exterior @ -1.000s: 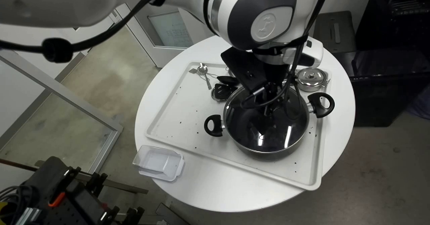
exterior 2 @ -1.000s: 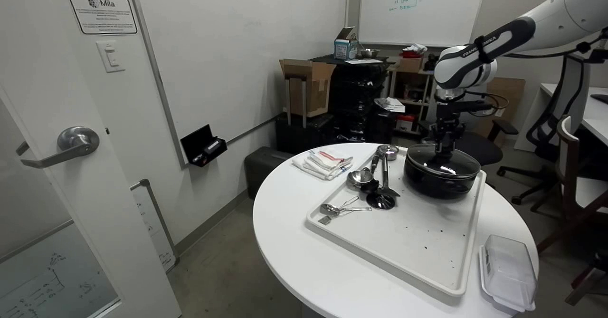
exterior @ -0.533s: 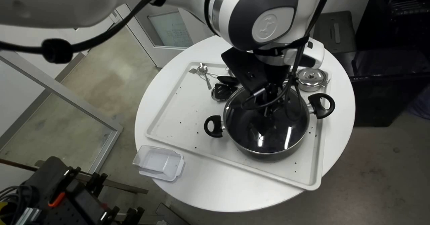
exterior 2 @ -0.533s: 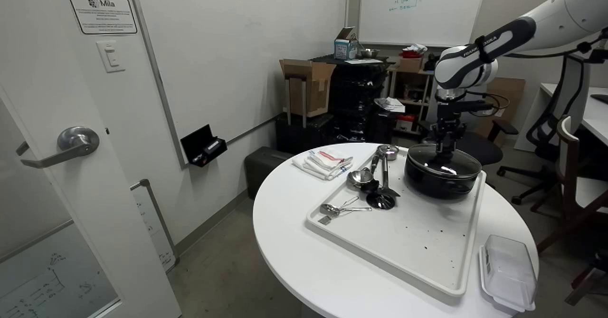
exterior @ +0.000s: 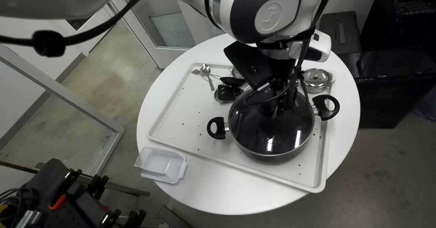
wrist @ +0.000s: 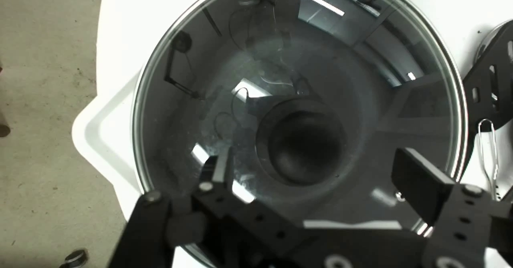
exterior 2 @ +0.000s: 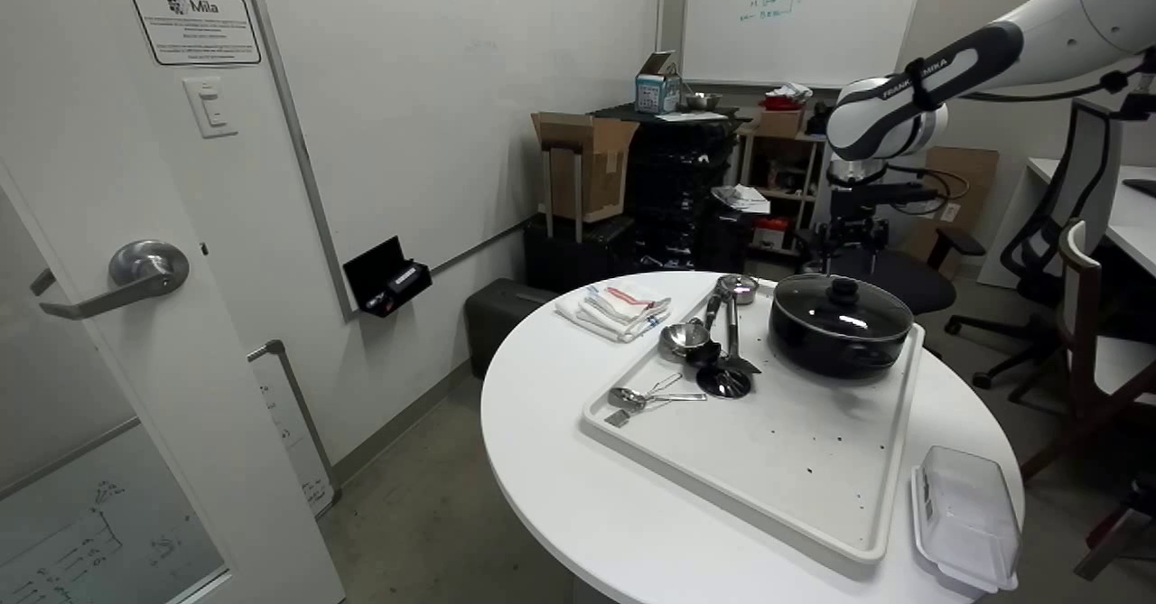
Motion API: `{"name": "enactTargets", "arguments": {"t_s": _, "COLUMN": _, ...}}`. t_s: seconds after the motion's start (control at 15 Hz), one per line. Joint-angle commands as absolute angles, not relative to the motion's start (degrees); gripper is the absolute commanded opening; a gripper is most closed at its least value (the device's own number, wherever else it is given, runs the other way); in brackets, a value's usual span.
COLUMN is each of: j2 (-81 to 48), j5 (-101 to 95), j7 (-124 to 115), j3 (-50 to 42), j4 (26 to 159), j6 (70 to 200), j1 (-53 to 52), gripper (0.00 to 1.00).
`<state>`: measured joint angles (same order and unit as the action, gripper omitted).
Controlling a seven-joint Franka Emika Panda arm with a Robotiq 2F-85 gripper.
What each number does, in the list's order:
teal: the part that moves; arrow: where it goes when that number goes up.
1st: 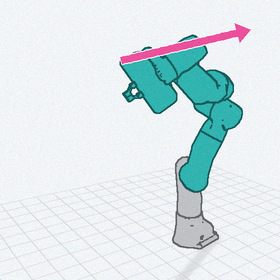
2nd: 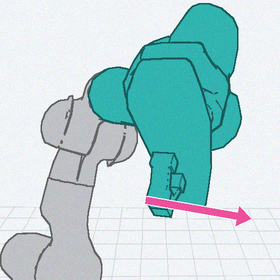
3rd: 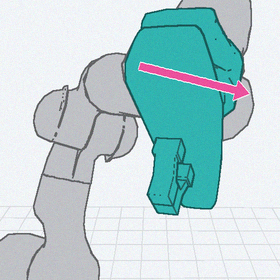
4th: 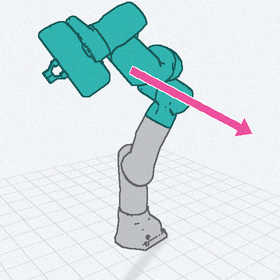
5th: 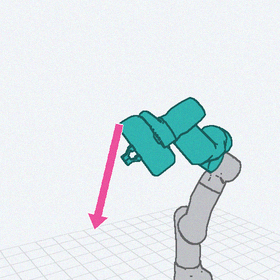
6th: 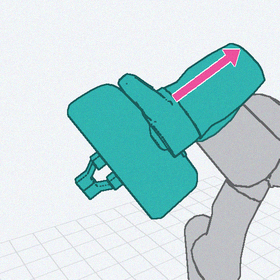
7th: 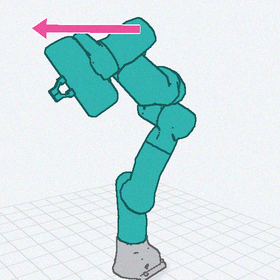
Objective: Put the glass lid on the black pot.
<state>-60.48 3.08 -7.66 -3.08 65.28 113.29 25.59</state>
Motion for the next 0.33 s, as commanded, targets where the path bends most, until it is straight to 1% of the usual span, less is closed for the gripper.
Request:
{"name": "enactTargets", "arguments": {"t_s": 0.0, "j2": -58.5, "j5": 3.5, "j7": -7.5, "j3": -2.5, "j4": 66.8, "j6": 112.5, "j1": 25.4, "gripper": 1.0}}
{"name": "enactTargets", "arguments": {"t_s": 0.27, "j2": -58.3, "j5": 3.6, "j7": -7.3, "j3": -1.9, "j4": 67.2, "j6": 112.8, "j1": 25.4, "gripper": 1.0}}
